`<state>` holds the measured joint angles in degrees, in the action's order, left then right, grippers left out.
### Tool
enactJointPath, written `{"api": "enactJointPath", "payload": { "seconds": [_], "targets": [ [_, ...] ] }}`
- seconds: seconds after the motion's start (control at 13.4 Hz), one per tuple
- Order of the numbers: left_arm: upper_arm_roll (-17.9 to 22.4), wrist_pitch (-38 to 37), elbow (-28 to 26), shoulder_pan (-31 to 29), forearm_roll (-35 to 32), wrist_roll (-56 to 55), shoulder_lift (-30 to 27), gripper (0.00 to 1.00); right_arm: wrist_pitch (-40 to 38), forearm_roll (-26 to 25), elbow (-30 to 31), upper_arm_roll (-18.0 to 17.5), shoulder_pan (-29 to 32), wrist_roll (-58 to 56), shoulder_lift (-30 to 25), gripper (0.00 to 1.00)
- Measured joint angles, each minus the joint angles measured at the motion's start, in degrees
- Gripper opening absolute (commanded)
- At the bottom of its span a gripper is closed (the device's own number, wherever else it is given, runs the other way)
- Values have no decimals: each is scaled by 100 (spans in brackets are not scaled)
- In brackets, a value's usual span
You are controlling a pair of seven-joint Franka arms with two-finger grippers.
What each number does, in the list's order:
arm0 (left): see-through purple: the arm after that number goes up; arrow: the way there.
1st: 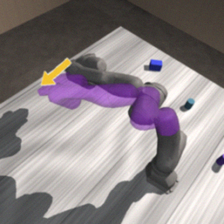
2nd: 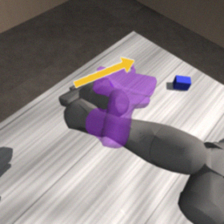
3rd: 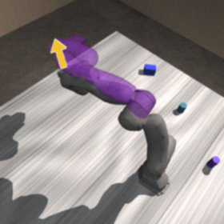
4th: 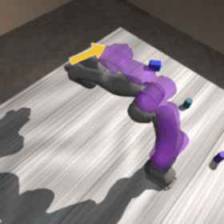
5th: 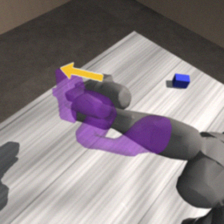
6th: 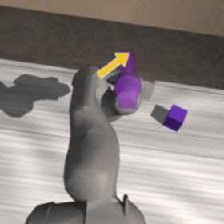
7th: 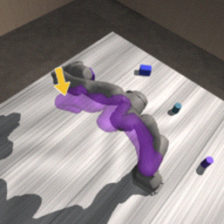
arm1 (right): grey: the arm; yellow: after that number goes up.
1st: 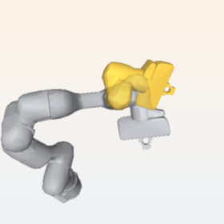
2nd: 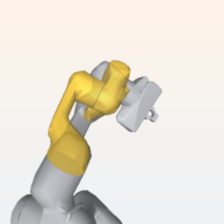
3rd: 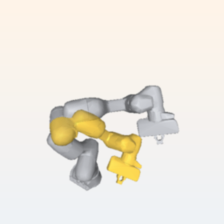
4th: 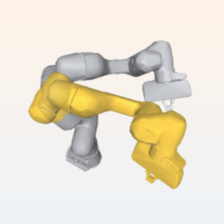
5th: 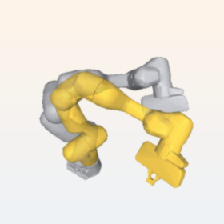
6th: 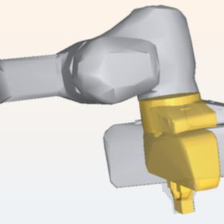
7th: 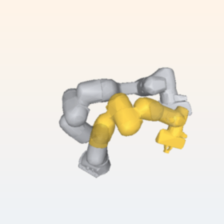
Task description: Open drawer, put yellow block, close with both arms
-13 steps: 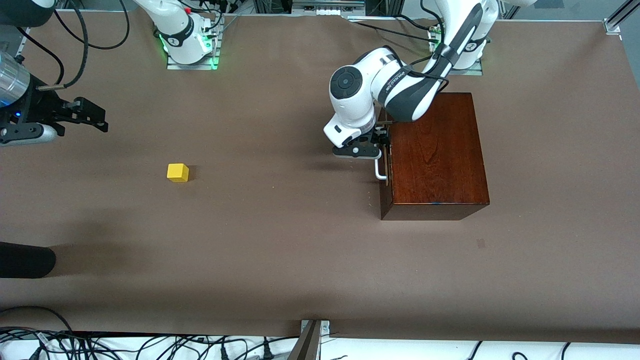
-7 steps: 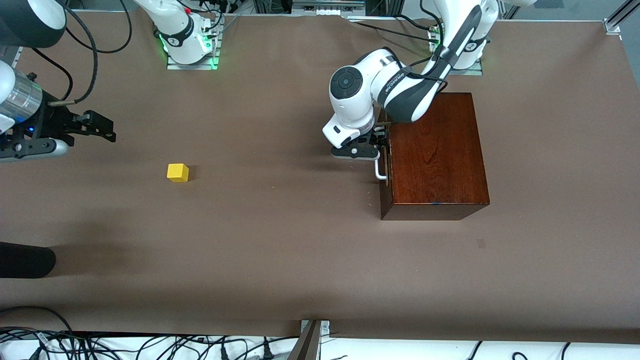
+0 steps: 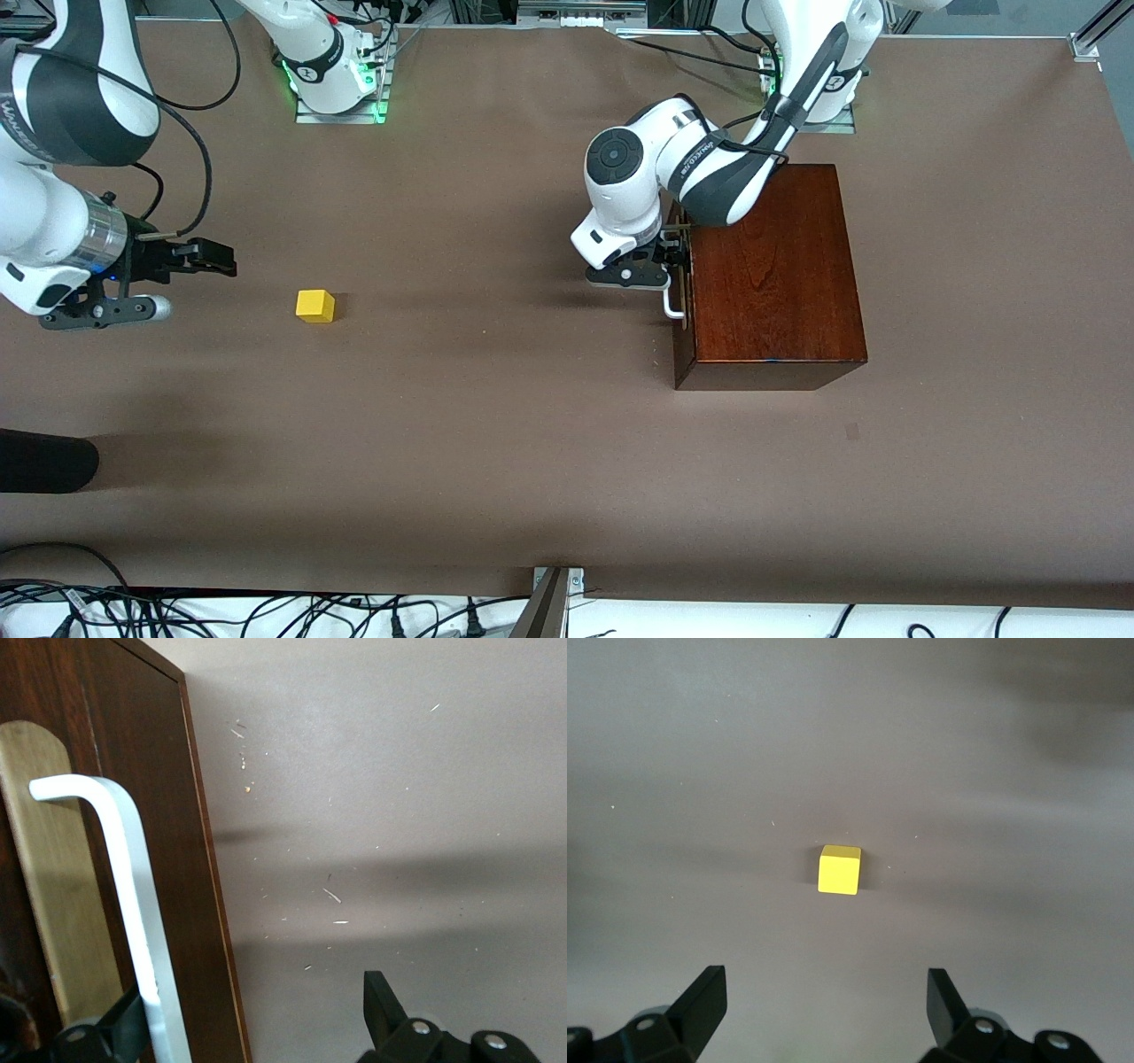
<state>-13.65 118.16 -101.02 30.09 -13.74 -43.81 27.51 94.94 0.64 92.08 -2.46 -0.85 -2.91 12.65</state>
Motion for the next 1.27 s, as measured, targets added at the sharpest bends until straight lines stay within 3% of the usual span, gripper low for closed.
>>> {"api": "enactJointPath", "payload": {
  "seconds": [0.22,0.67,1.27],
  "targets": [
    [0,115,0,3,0,0,36,100,601,0,440,-3,-61,126,59,100],
    [-15,663,62,59,0,-209,146,100,2604,3,1871,-3,-76,244,359,100],
    [28,667,765,464,-20,-1144,589,100,4401,6,3398,-3,-78,623,406,100]
  ]
}}
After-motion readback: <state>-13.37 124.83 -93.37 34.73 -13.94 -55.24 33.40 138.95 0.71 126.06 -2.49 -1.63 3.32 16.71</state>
